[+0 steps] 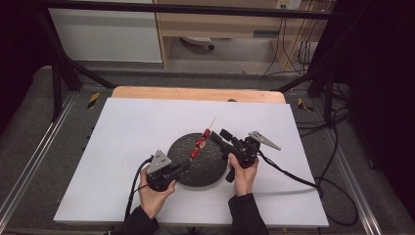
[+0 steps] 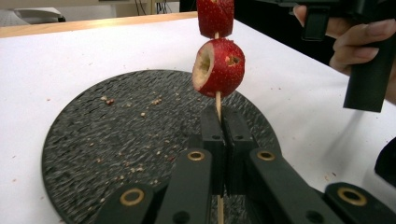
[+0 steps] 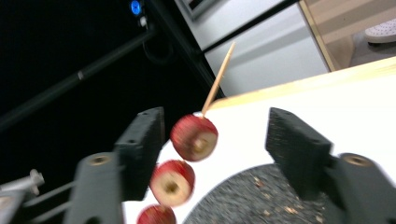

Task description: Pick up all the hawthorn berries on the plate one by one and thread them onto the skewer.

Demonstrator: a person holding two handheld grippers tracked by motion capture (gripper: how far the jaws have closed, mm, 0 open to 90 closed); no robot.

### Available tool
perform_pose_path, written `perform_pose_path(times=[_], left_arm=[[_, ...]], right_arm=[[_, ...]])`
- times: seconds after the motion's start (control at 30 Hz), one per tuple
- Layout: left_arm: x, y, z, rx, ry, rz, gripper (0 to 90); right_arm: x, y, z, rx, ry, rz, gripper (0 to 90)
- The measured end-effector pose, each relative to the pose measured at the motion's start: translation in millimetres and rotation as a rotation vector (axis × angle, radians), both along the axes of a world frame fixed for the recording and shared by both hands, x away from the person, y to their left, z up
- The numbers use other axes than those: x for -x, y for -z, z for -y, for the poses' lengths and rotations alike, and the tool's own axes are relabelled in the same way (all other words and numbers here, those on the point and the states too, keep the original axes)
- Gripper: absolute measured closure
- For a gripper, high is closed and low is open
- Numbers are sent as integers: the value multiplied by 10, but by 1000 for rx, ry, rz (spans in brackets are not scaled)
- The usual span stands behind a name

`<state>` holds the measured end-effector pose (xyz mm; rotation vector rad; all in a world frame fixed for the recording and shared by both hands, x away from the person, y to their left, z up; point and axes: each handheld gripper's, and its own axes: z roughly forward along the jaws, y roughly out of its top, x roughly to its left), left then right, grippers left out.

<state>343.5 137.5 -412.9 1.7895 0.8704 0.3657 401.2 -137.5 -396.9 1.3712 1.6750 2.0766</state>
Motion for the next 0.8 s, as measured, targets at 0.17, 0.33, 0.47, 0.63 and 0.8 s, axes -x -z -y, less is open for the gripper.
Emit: perform_pose_path(times=[0.17,0.33,0.47,0.63,0.8], left_arm=[[-7,-11,-68,-8,12,-15,885],[-10,-29,-144,-25,22,-27,885],[-17,-62,-212,-41,28,-32,885],[-35,-120,-281,-67,39,-38,885],[-78,-194,-319,-95,45,-48,885]], right_arm=[[-2,12,64,135,-37,-10,157],[3,66,136,282,-87,-31,59],[20,119,209,392,-129,-57,20],[59,194,311,520,-169,-83,5],[112,273,411,634,-188,-98,5]])
